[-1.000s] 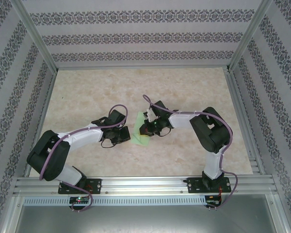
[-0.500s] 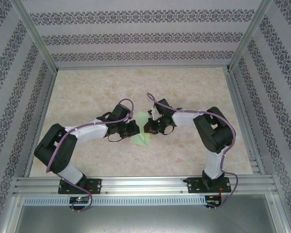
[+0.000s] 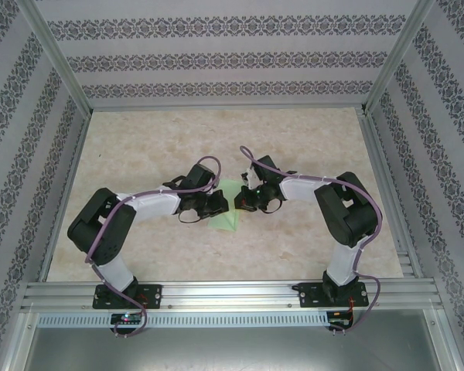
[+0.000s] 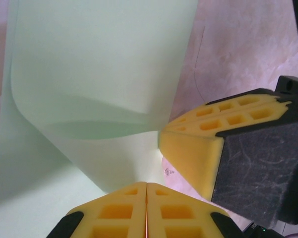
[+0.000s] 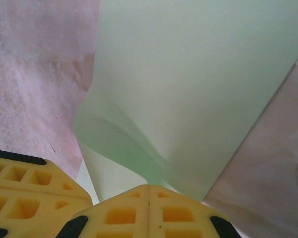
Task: Fold a paper plane with a square sheet of paper (pick it up from the middle)
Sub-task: Fold the triangle a second time at the center of the table.
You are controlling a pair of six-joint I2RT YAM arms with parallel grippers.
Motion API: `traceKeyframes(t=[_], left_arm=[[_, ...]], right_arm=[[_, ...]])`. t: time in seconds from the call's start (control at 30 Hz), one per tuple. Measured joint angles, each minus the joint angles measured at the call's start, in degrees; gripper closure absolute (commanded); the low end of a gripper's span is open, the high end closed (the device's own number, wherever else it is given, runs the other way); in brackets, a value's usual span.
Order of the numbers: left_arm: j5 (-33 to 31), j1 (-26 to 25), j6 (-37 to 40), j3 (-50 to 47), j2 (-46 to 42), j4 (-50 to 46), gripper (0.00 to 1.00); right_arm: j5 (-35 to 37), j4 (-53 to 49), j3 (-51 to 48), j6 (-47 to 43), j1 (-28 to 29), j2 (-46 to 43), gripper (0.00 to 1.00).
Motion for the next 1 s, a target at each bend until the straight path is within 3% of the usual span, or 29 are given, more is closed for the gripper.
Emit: traceKeyframes(t=[1.0], left_arm=[[1.49,0.00,1.44,1.97,4.11,0.07,0.91]], right_arm=[[2.64,-0.94,-0.17,-0.24,-1.14,0.00,0.96]])
